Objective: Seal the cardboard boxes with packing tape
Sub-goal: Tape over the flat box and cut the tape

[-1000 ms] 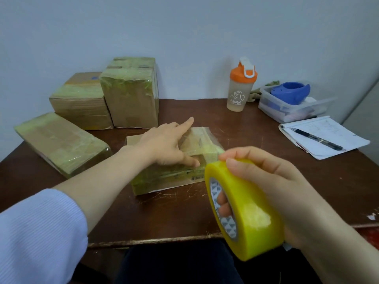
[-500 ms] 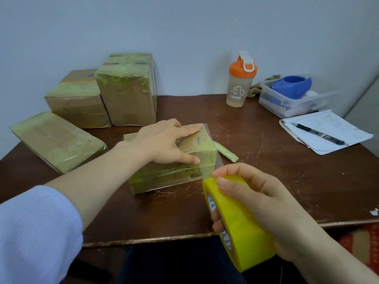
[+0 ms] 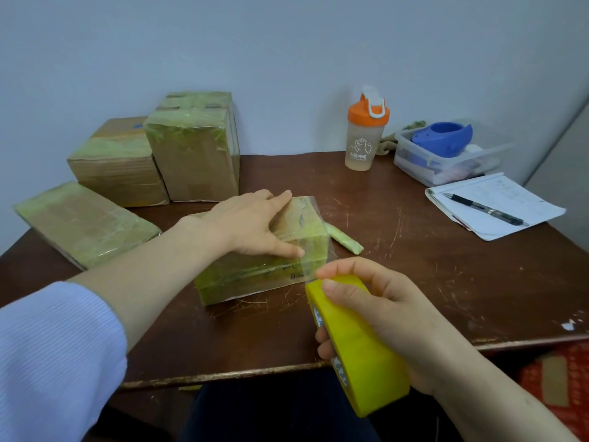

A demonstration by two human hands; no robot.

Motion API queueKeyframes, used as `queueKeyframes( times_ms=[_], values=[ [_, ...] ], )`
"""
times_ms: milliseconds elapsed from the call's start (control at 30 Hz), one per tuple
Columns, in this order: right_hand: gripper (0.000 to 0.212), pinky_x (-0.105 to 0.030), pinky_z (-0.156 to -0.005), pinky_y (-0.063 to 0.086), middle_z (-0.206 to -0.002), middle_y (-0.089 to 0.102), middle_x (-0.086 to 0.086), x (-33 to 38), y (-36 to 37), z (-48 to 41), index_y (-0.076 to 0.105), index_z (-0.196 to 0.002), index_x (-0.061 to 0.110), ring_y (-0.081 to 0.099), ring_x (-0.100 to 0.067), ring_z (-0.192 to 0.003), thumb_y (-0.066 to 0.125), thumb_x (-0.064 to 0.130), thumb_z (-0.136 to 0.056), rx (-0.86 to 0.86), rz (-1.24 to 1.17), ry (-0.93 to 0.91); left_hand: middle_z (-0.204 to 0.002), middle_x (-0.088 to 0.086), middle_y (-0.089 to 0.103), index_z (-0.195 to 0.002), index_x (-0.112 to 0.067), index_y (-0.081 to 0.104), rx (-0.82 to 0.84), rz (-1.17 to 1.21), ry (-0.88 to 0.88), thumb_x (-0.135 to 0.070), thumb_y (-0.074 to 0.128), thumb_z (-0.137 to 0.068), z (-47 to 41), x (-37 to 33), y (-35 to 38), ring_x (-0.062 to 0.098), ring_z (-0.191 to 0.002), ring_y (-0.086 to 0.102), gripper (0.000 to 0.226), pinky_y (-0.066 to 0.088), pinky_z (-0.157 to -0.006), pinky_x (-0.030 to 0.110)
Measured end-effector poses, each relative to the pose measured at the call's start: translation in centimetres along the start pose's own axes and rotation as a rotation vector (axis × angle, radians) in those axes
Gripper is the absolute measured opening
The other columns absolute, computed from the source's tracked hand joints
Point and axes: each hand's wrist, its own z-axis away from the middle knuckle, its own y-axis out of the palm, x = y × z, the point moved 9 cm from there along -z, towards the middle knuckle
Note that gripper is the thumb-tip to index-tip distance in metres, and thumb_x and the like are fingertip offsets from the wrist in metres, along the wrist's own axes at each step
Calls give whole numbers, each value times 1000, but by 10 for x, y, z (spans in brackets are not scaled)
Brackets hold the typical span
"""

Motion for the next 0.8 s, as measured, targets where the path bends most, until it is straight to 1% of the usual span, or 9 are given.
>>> queueKeyframes(
  times_ms=[67,167,267,333,400,567,633,733,800],
  values=[
    [7,-33,-48,54,-63,64,-24,-1,1,0,67,-90,20,64,-33,-51,62,16,-87,8,-5,6,-157,3,11,-151,-19,-5,118,67,16,-69,49,-66,2,-3,6,20,-144,12,113,13,-115,35],
    [7,-34,-49,55,-63,65,-23,-3,1,-1,68,-90,21,64,-33,-52,63,17,-87,14,-9,24,-159,6,-10,-151,-13,-5,236,247,-50,-51,29,-64,-1,-4,6,20,-145,-12,100,-5,-116,35],
    [7,-34,-49,54,-64,65,-23,-5,1,-3,67,-92,21,65,-32,-52,63,18,-87,23,-13,40,-158,2,-15,-150,-21,-9,25,219,-44,-70,17,-85,-13,-20,-3,17,-145,-15,86,-8,-116,38],
    [9,-34,-49,54,-64,65,-23,-6,1,-4,67,-93,21,65,-32,-52,64,18,-86,26,-23,50,-157,-2,-19,-149,-27,-12,-100,157,52,-80,2,-77,-19,-43,-5,12,-143,-19,90,-11,-116,39],
    [11,-33,-49,54,-64,65,-24,-7,0,-6,66,-96,20,64,-32,-51,65,19,-85,31,-32,64,-158,-1,-14,-151,-23,-6,-105,68,117,-78,1,-77,-26,-57,2,12,-144,-14,93,-9,-117,39],
    [11,-33,-50,54,-66,66,-24,-6,-1,-8,67,-95,20,64,-32,-52,65,20,-84,44,-37,80,-156,4,20,-143,-16,36,-138,6,141,-45,25,-97,-31,-61,8,17,-145,6,55,-1,-117,38],
    [12,-32,-50,53,-66,65,-24,-6,-1,-7,67,-95,20,64,-31,-51,66,20,-83,54,-44,83,-151,3,30,-134,-19,48,-103,47,137,-47,30,-95,-36,-61,5,19,-142,16,51,2,-116,39],
    [10,-32,-50,53,-65,66,-23,-6,-2,-8,68,-91,22,64,-31,-52,66,22,-81,62,-43,83,-140,2,43,-124,-22,58,2,65,84,-69,33,-85,-44,-55,3,23,-132,35,66,25,-108,41],
    [15,-33,-51,54,-66,66,-23,-6,-1,-9,69,-89,24,64,-31,-53,68,26,-75,69,-37,85,-131,-1,51,-105,-26,65,-49,36,105,-59,38,-88,-43,-58,1,24,-128,37,46,27,-105,41]
  ],
)
